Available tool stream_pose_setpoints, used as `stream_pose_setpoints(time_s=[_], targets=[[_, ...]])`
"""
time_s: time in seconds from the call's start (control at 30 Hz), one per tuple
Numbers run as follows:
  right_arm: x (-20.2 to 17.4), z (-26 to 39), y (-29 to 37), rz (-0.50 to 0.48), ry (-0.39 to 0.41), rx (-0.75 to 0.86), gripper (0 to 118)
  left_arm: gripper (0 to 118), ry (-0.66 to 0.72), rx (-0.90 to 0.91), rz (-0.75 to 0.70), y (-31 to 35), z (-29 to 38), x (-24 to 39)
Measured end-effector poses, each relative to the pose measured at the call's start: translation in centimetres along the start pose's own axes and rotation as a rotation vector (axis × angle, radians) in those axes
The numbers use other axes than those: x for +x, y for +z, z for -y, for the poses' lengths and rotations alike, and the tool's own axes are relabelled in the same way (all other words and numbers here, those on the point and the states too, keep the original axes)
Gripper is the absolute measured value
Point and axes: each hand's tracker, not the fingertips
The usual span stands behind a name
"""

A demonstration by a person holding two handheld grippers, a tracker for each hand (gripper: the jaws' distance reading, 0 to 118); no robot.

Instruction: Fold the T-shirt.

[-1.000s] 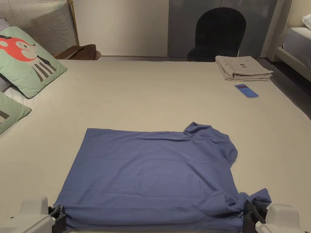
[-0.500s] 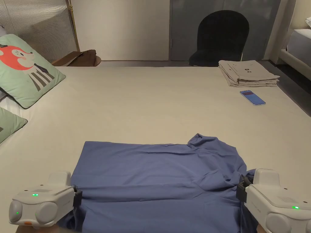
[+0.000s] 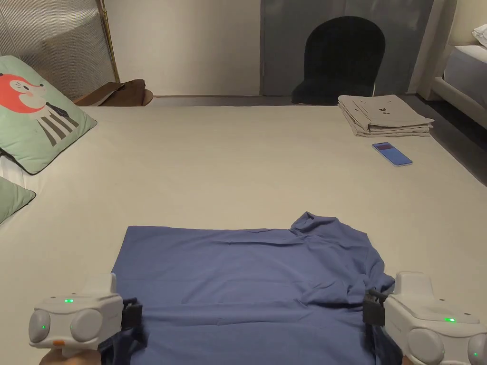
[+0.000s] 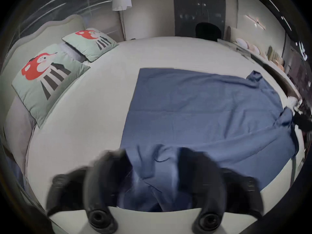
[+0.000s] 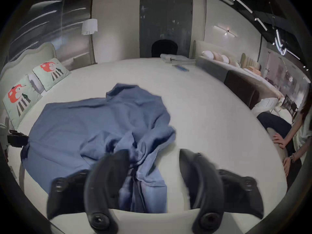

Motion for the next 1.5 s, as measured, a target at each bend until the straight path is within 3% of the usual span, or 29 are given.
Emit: stream_pose_setpoints(time_s=[0.03,0.07,0.43,0.6,0.63,0.67,0.73,0.77,0.8,0.83,1.2,1.3,1.5], targets=[[0.0,-0.5,1.1,0.014,0.004,0.032,90,102,0.019,0.031,0.003,1.0,-0.3,0.2],[-0.2,-0.8,2.1,0.014,0.008,0.070,96,106,0.022,0.072,0.016,2.2,-0.5,0.5],[-3.3,-3.0,16.7,-0.049,0.025,0.475,96,106,-0.059,0.612,0.114,18.0,0.4,4.9],[-5.3,-1.6,19.4,-0.012,0.066,0.557,95,103,-0.042,0.719,0.123,20.8,2.5,5.9],[-5.6,-1.3,19.7,-0.009,0.074,0.569,93,98,-0.033,0.733,0.123,21.0,3.1,6.1],[-5.9,-1.0,20.0,-0.006,0.078,0.581,85,84,-0.018,0.743,0.129,21.2,3.6,6.2],[-6.4,-0.5,20.4,-0.003,0.085,0.598,51,26,-0.013,0.750,0.129,21.3,4.2,6.4],[-6.5,-0.3,20.5,-0.009,0.087,0.603,33,3,-0.012,0.747,0.133,21.0,4.4,6.4],[-6.5,-0.2,20.6,-0.029,0.080,0.607,10,0,-0.011,0.740,0.141,20.8,4.7,6.3],[-6.6,-0.1,20.5,-0.037,0.059,0.608,0,0,0.001,0.735,0.157,20.8,5.1,6.2],[-7.1,-0.4,20.0,-0.051,0.067,0.613,0,0,-0.045,0.677,0.164,19.3,5.0,3.7],[-6.9,-0.6,19.7,-0.058,0.062,0.603,0,0,-0.041,0.590,0.141,17.8,4.8,1.8],[-7.1,-0.9,18.2,-0.057,0.073,0.578,0,0,0.027,0.244,0.096,11.8,3.7,-3.1]])
